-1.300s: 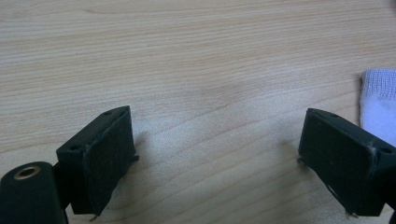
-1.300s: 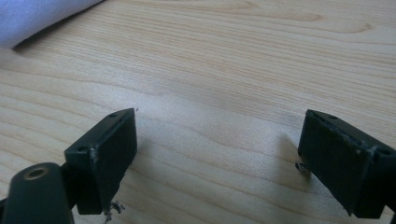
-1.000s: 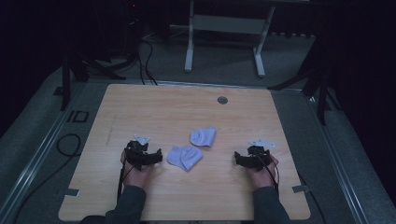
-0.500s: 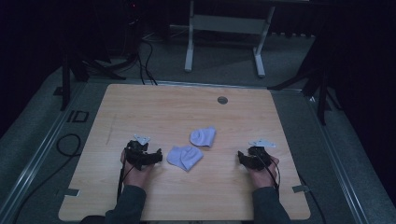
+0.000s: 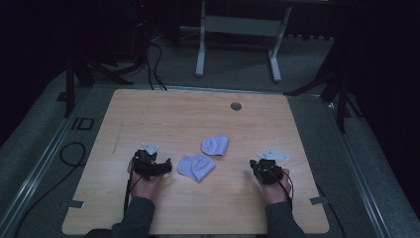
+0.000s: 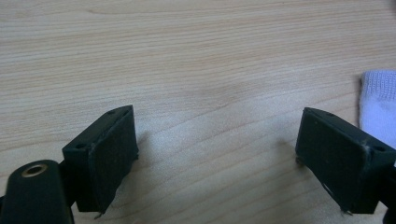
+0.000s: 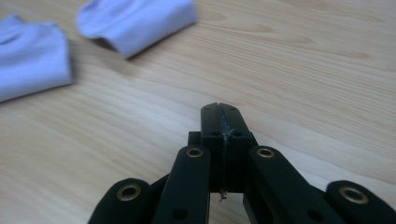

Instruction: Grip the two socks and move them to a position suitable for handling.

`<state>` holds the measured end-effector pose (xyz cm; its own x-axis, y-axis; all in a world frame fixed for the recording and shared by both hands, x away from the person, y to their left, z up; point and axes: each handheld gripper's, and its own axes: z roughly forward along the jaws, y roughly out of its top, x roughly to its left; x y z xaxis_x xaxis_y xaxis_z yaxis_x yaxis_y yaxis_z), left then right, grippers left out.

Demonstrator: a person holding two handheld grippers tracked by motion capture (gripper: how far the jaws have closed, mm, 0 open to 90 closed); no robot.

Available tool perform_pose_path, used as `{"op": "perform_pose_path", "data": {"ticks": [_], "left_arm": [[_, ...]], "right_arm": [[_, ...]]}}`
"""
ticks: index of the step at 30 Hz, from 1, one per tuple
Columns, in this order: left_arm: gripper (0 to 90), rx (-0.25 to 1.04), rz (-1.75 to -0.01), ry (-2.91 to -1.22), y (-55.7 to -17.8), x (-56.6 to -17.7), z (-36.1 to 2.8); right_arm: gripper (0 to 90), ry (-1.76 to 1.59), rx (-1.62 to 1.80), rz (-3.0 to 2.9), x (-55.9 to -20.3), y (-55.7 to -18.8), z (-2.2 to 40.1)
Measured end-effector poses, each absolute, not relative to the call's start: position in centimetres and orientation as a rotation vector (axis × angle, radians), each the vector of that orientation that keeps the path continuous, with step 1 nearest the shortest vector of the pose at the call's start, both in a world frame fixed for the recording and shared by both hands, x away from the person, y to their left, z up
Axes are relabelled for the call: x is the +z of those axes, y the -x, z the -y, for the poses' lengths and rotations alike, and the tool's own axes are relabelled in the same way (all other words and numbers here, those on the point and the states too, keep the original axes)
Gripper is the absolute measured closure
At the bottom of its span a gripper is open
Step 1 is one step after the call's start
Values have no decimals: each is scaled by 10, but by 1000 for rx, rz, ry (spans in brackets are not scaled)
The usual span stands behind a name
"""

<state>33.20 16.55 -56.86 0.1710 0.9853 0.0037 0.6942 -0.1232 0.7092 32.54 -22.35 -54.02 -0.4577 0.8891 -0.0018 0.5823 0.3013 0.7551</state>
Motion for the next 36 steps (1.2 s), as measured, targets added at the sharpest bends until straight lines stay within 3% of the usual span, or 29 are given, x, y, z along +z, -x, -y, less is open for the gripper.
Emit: {"op": "perform_pose_path", "data": {"ticks": [27,36], "left_arm": [[156,668,-1596,-1877,-331,-568,-165],[308,654,-1603,-1886,-327,-564,-164]], "right_arm": [[896,-1067,1114,-2440,-525,-327,107],[892,-1052,1040,-2526,-542,-327,72]]}}
